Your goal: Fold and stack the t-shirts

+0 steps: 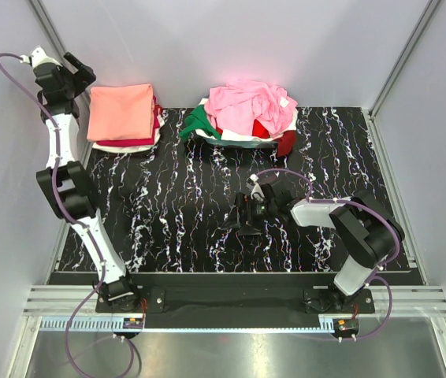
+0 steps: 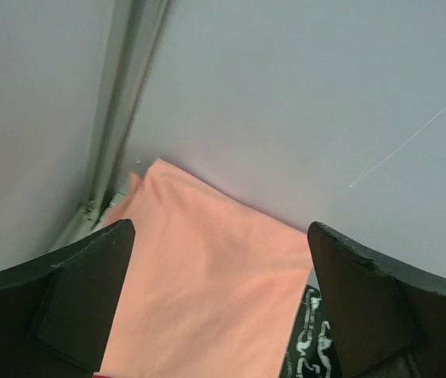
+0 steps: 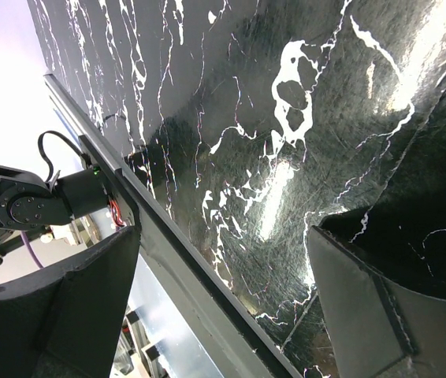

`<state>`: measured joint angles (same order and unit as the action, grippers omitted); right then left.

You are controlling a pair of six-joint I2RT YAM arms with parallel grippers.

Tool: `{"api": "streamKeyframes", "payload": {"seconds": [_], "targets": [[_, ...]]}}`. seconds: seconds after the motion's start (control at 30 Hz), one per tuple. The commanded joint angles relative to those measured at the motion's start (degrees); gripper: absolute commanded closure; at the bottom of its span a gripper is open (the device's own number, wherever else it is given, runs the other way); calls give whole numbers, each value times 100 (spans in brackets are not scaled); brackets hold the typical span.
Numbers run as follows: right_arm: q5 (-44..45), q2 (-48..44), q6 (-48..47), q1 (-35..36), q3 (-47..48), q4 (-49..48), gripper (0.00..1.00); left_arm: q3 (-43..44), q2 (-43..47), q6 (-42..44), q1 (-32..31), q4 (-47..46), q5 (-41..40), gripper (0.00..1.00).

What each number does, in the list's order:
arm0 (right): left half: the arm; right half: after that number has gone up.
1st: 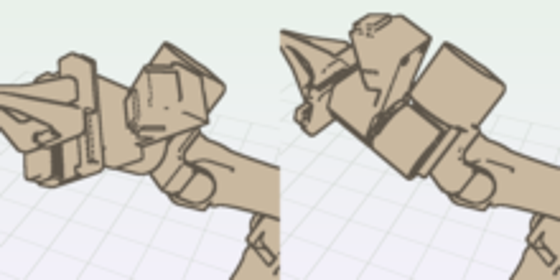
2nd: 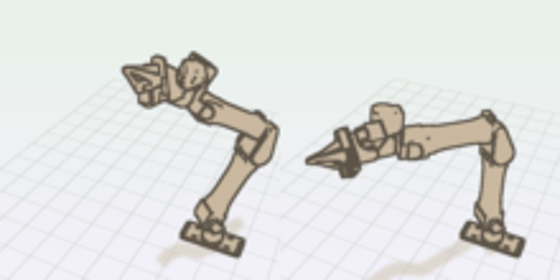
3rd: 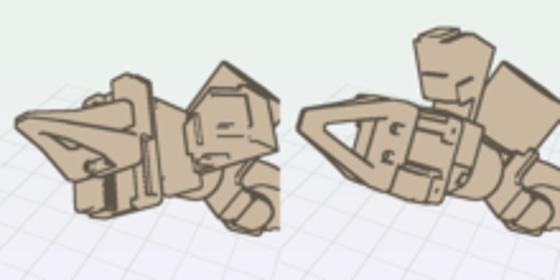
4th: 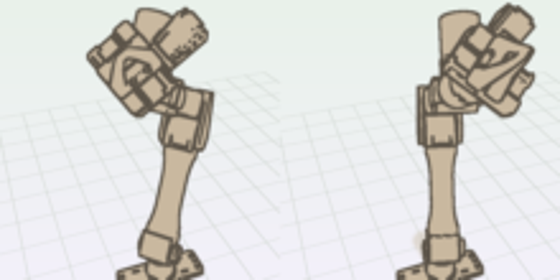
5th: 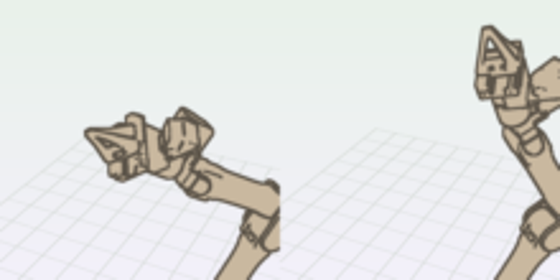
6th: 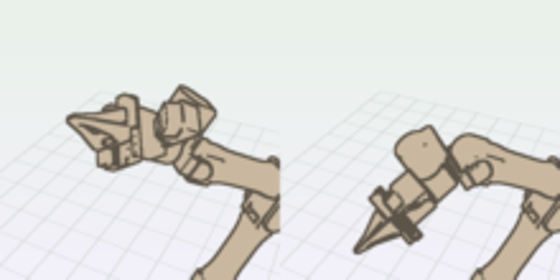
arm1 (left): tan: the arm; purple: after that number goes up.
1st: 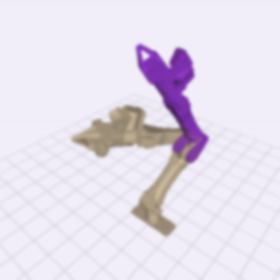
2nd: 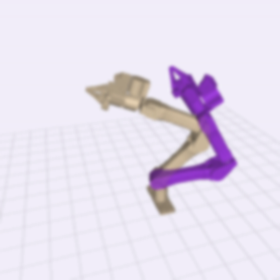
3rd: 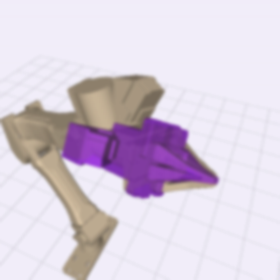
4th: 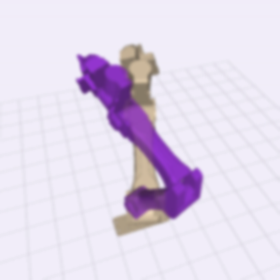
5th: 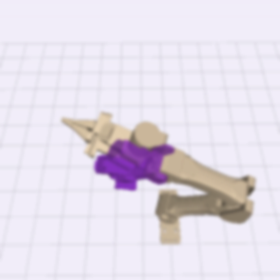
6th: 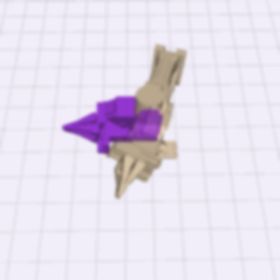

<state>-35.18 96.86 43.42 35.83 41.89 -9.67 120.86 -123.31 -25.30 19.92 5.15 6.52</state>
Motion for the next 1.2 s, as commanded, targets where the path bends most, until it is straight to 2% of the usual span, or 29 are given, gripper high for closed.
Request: {"api": "streamKeyframes", "payload": {"seconds": [0.0, 0.03, 0.13, 0.23, 0.27, 0.33, 0.47, 0.5, 0.63, 0.8, 0.97, 1.17], "targets": [[-77, -9, 17, -59, 39, -237, 5, -8, -308, -1036, 135, -496, 577, 2], [-68, -27, 17, -59, 30, -237, 5, -340, -282, -1378, 135, -845, 709, 2], [-59, -53, 0, -59, 12, -246, 5, -947, -37, -1644, 109, -980, 797, 1], [-42, -97, 0, -68, -23, -254, 5, -1572, 752, -1601, 38, -928, 728, 1], [-33, -106, -9, -68, -23, -263, 5, -2044, 938, -1601, 29, -884, 693, 1], [-42, -132, 0, -68, -58, -289, 4, -2460, 1394, -1714, 29, -535, 457, 1], [-33, -176, 0, -68, -102, -325, 4, -3479, 1810, -2074, 99, -365, 358, 1], [-24, -202, 0, -68, -111, -325, 4, -3899, 1827, -2171, 108, -435, 428, 2], [-15, -203, 0, -68, -120, -334, 3, -4640, 1766, -2759, 135, -961, 587, 11], [-24, -176, 0, -77, -111, -334, 2, -4966, 1485, -3191, 73, -1183, 456, 24], [-59, -159, 0, -77, -93, -334, 2, -5213, 1239, -3394, -24, -1543, 262, 28], [-129, -97, 9, -112, -84, -360, 2, -4704, 659, -3403, -190, -1473, 78, 29]]}}
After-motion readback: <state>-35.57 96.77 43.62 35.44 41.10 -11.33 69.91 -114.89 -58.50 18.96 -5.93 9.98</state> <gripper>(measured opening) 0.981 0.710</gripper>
